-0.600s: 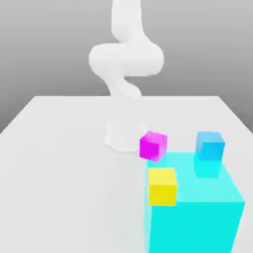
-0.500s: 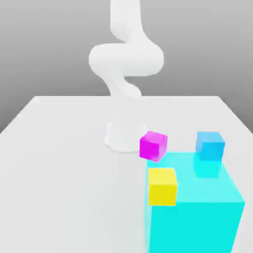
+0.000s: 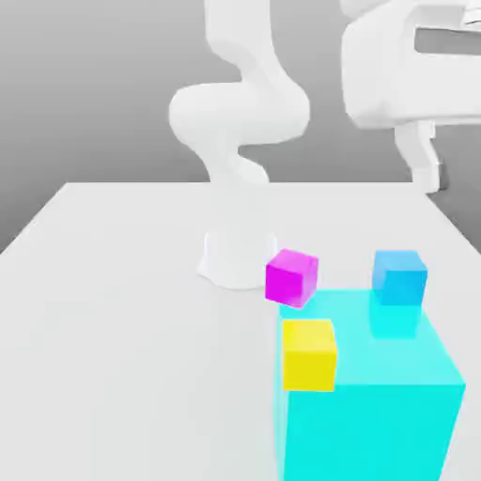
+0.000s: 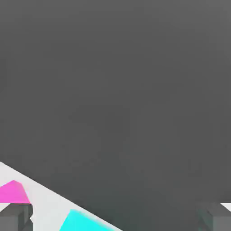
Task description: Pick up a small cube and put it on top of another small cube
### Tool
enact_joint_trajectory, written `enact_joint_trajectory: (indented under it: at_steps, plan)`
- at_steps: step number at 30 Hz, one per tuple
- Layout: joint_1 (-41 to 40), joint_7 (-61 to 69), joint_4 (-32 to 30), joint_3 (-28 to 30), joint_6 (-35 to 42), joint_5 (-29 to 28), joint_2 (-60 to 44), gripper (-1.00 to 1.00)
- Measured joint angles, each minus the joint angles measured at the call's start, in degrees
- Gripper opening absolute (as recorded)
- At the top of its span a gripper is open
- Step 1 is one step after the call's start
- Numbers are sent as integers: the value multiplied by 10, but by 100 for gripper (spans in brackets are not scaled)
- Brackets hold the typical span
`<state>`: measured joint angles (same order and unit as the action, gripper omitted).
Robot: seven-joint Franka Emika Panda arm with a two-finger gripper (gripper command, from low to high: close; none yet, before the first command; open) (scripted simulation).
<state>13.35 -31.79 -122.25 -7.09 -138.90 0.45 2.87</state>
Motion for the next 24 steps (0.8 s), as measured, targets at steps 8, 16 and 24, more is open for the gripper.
enact_joint_trajectory:
  at_steps: [8,16,24]
  plan:
    - [52,25,37,-24,-27,-41,-168,0]
    - [109,35,75,-32,-64,-97,-337,0]
    - [121,29,88,-20,-104,-109,-395,-100]
